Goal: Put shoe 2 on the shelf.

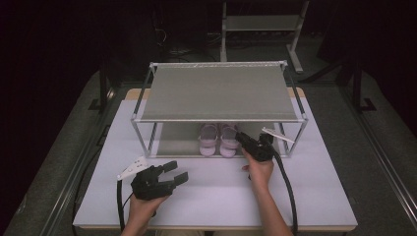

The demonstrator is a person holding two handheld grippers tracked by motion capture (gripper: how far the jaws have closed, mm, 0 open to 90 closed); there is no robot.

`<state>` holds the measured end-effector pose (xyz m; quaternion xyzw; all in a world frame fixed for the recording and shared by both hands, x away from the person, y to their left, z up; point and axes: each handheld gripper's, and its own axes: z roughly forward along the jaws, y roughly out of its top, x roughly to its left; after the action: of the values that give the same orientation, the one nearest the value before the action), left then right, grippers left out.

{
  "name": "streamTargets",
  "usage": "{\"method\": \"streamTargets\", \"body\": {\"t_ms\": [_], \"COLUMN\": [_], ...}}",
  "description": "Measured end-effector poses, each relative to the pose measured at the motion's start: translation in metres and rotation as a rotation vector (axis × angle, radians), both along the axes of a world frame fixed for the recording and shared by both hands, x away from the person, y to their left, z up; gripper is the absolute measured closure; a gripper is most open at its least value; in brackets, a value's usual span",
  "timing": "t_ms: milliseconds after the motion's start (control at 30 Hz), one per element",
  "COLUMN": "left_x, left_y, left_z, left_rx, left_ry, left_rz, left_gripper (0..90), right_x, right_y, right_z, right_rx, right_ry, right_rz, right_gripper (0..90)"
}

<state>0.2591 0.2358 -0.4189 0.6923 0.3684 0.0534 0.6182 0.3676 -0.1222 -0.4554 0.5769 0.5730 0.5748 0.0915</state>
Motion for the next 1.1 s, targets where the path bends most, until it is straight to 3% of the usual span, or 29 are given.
{"method": "streamTargets", "body": {"t_ms": [367,667,767,1100], "left_x": [0.000,-0.001,-0.001,-0.001], "left_y": [0.000,0.000,0.000,-0.002], "left_z": [0.000,0.001,0.001,0.000], "left_rx": [0.002,0.001,0.001,0.008], "left_ry": [-0.002,-0.003,-0.003,-0.001], "left_rz": [-0.001,-0.004,-0.002,-0.006], "left_gripper": [27.7,27.7,27.7,27.7], "right_x": [-0.006,-0.013,-0.015,-0.025], "right_y": [-0.005,-0.011,-0.015,-0.027], "right_z": [0.002,0.008,0.006,0.005], "right_rx": [0.028,-0.001,0.014,-0.027], "right_ry": [-0.014,0.004,0.002,0.026], "right_rz": [-0.001,-0.019,-0.020,-0.008], "right_gripper": [72.2,72.2,72.2,71.3]}}
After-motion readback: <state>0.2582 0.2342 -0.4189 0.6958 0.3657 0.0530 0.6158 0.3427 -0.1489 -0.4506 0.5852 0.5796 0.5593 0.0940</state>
